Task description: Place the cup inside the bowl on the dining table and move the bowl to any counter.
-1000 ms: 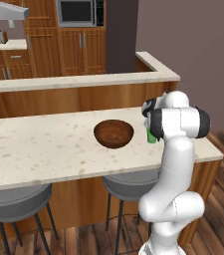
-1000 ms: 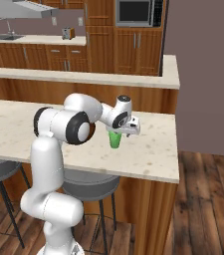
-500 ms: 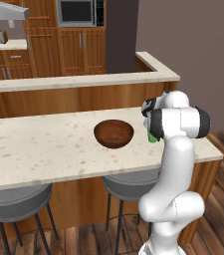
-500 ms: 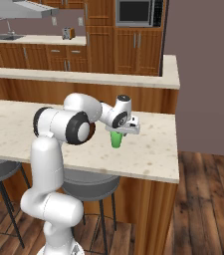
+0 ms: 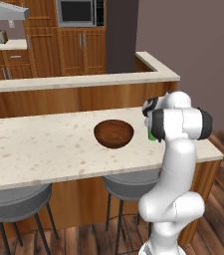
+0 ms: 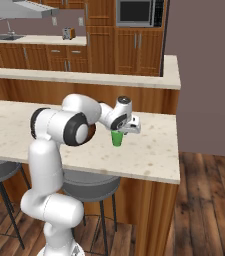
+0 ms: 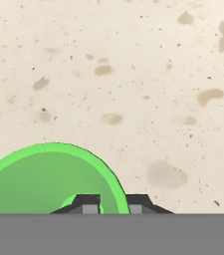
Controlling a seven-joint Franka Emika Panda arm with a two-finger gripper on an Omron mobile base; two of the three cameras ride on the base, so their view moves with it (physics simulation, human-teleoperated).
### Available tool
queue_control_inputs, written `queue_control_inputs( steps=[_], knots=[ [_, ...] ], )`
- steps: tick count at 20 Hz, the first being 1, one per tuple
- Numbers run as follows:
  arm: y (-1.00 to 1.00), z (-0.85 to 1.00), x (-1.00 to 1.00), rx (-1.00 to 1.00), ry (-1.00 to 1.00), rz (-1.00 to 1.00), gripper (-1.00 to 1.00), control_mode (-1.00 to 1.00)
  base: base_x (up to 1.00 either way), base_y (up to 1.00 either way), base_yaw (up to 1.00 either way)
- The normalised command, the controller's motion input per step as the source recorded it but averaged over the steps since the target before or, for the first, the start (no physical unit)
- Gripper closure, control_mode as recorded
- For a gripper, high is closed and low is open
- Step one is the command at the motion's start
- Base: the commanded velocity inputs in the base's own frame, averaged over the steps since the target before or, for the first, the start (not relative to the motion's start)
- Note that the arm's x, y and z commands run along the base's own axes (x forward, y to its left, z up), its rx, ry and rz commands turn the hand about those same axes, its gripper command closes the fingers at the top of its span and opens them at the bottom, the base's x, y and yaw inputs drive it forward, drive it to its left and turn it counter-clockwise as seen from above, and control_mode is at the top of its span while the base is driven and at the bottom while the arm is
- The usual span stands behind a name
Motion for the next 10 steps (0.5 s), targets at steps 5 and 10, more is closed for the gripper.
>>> queue_control_inputs(
  steps=[5, 10],
  knots=[
    [0.0, 0.14, -0.11, 0.0, -0.11, 0.0, 1.0, -1.0, 0.0, 0.0, 0.0],
    [0.0, 0.24, -0.09, 0.0, -0.04, 0.0, 1.0, -1.0, 0.0, 0.0, 0.0]
  ],
)
